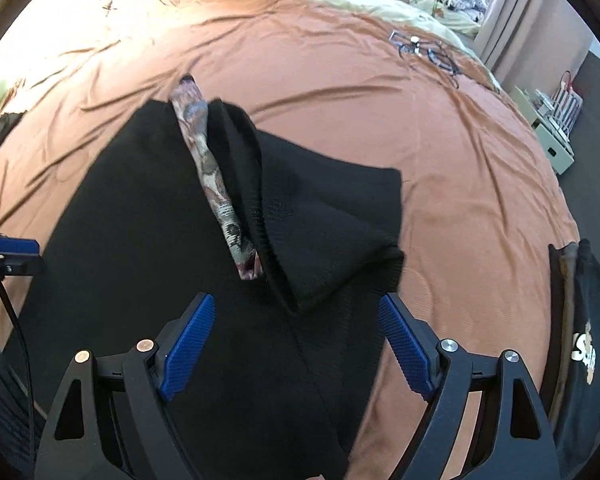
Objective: Fold small clothes
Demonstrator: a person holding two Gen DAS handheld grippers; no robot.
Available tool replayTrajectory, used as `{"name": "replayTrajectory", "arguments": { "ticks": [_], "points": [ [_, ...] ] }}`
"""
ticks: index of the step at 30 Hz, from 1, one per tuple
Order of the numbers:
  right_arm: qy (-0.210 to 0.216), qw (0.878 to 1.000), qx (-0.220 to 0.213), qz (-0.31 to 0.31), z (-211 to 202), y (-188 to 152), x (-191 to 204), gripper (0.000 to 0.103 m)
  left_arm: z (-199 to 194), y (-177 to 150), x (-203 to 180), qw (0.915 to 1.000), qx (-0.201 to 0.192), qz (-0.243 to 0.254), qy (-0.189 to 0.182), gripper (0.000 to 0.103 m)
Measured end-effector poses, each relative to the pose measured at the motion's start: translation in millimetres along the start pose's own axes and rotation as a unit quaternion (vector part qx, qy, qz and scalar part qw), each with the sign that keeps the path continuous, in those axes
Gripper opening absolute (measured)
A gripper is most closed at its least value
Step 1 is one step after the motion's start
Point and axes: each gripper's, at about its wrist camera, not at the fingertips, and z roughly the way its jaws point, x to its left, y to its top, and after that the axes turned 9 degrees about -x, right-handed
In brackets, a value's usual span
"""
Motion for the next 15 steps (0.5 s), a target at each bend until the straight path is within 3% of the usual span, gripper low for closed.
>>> {"name": "replayTrajectory", "arguments": {
  "ticks": [6,10,15],
  "points": [
    [-0.021,0.999,0.024,0.044,45.6,24.9,-18.2,0.083,10.3,24.5,-0.1,1.0,-0.008,0.002,0.003,0.043],
    [-0.03,0.996,0.018,0.086,61.1,44.9,-42.8,0.083,14.3,44.9,0.9,0.9998,-0.018,0.003,0.003,0.043],
    [-0.071,0.988,0.008,0.136,73.9,61.1,-72.5,0.083,22.1,61.8,9.8,0.9998,-0.019,-0.002,0.007,0.043]
  ]
}}
